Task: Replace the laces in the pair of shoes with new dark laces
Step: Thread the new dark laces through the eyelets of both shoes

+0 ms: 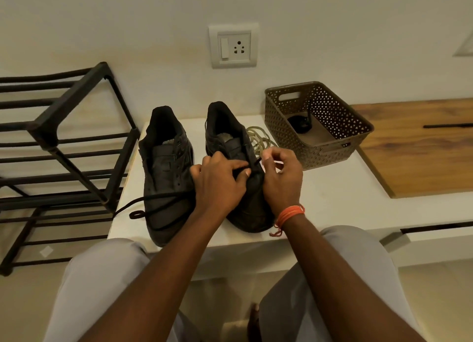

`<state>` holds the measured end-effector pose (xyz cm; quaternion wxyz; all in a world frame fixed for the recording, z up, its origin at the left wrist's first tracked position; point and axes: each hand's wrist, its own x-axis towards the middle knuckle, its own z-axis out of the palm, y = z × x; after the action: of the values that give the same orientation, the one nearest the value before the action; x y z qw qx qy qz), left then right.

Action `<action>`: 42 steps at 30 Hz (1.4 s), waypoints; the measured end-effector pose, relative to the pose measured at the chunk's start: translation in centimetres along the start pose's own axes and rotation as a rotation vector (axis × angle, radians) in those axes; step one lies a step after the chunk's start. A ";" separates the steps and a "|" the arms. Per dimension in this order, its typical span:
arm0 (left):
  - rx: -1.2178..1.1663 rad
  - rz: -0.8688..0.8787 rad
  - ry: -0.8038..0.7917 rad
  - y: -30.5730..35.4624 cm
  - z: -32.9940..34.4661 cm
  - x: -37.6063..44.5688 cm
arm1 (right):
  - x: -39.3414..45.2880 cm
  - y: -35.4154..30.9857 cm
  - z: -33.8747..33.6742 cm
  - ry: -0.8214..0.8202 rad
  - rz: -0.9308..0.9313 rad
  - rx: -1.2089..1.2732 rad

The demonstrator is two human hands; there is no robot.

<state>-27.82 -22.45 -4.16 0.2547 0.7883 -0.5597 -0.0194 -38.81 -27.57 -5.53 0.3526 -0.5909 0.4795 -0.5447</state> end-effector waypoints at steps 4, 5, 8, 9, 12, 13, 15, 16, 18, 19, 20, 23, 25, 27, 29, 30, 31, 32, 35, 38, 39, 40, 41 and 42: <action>0.078 0.052 0.056 -1.2 -0.8 0.2 | 2.2 -3.1 -3.4 -0.155 0.347 0.815; 0.095 0.064 0.057 -1.3 -1.1 0.2 | 2.8 -3.3 -4.7 -0.246 0.316 0.751; 0.152 0.096 0.021 -1.5 -1.7 0.2 | 2.6 -2.2 -6.6 -0.683 0.102 -0.198; 0.168 0.099 0.016 -1.6 -1.9 0.1 | 2.6 -1.3 -6.8 -0.817 0.095 -0.523; 0.191 0.087 -0.001 -2.0 -2.4 0.0 | 3.7 -0.5 -7.5 -0.886 0.188 -1.077; 0.196 0.077 -0.013 -2.1 -2.6 0.1 | 4.2 -0.6 -8.0 -0.855 0.255 -1.165; 0.177 0.056 -0.054 -2.3 -2.8 0.3 | 4.7 -0.4 -8.8 -0.809 0.376 -1.228; 0.155 0.052 -0.077 -2.4 -2.9 0.4 | 4.4 0.0 -8.8 -0.781 0.372 -1.202; 0.114 0.060 -0.107 -2.5 -2.9 0.5 | 3.3 0.2 -8.3 -0.673 0.261 -1.028; 0.097 0.063 -0.112 -2.5 -2.8 0.5 | 2.7 0.0 -7.7 -0.607 0.200 -0.908; 0.083 0.066 -0.115 -2.5 -2.8 0.4 | 2.4 -0.4 -7.1 -0.559 0.145 -0.798; 0.032 0.076 -0.117 -2.5 -2.8 0.3 | 2.6 -1.3 -4.9 -0.578 0.022 -0.635; -0.010 0.080 -0.130 -2.5 -2.9 0.3 | 2.3 -1.5 -3.5 -0.660 -0.046 -0.602; -0.032 0.076 -0.140 -2.7 -3.0 0.2 | 2.0 -1.1 -2.6 -0.685 -0.141 -0.621; -0.033 0.063 -0.139 -2.9 -3.1 0.3 | 2.5 -0.6 -3.3 -0.561 -0.139 -0.699; -0.032 0.053 -0.139 -3.0 -3.2 0.4 | 3.3 0.1 -4.2 -0.465 -0.066 -0.735; -0.036 0.044 -0.140 -3.0 -3.3 0.5 | 4.1 0.7 -5.4 -0.380 0.032 -0.781; -0.046 0.037 -0.145 -3.0 -3.2 0.5 | 4.9 1.3 -6.6 -0.330 0.130 -0.845; -0.078 0.044 -0.172 -3.0 -3.1 0.7 | 5.2 2.3 -8.3 -0.313 0.235 -1.003; -0.082 0.057 -0.213 -3.3 -3.0 0.8 | 3.7 1.7 -7.0 -0.336 0.048 -0.854; -0.074 0.061 -0.219 -3.4 -3.0 0.8 | 3.2 1.1 -6.3 -0.379 -0.030 -0.743; -0.064 0.067 -0.223 -3.5 -3.1 0.7 | 2.8 0.6 -5.6 -0.436 -0.086 -0.655; -0.052 0.074 -0.222 -3.5 -3.1 0.7 | 2.5 0.2 -4.9 -0.497 -0.132 -0.608; -0.040 0.080 -0.220 -3.6 -3.1 0.6 | 2.3 -0.1 -4.2 -0.545 -0.167 -0.579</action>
<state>-23.47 -20.94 -2.84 0.2081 0.7533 -0.6147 -0.1069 -43.06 -29.25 -4.06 0.2402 -0.8254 0.4523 -0.2373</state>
